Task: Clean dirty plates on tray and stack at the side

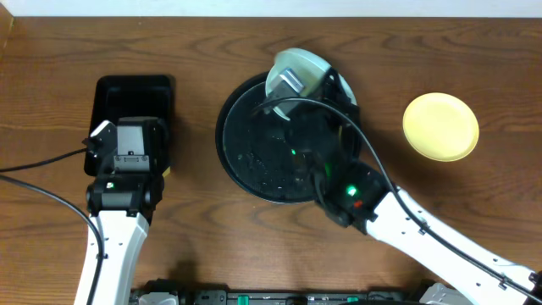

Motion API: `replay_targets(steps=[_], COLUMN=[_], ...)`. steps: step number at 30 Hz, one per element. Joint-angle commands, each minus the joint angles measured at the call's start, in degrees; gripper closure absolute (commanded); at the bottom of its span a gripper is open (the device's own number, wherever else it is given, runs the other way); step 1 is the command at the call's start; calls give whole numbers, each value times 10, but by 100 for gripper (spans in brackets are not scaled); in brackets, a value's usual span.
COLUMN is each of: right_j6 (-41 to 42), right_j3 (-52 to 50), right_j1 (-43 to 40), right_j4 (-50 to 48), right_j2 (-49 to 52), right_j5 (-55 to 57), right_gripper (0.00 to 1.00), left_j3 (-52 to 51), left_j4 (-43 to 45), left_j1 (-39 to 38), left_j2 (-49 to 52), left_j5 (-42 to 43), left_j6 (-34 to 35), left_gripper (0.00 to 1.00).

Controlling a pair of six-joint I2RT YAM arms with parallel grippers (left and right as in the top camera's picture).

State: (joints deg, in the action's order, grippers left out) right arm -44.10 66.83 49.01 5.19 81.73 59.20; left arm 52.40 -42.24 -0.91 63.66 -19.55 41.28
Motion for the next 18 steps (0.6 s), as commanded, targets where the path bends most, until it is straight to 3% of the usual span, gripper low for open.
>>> replay_targets(steps=[1,5,9,12,18], right_j6=[261,474,546,576,595], right_j3=[-1,-1,-2,-2,-2], right_j1=[-56,-137,-191,-207,-197], right_j4=[123,246,244,242,243], right_j2=[0,25,61,94,176], right_j5=[-97,-362,-560,-619,-618], right_gripper=[99,99,99,99,99], left_j3=[-8,-8,-8,-8,-8], left_j4=[0,5,11,17,50], left_j1=[2,2,2,2,2], left_j2=[8,9,9,9,9], left_j5=[-4,-3,19,53,172], left_j6=[-5,-5,-6,-28,-109], left_gripper=[93,93,93,93,93])
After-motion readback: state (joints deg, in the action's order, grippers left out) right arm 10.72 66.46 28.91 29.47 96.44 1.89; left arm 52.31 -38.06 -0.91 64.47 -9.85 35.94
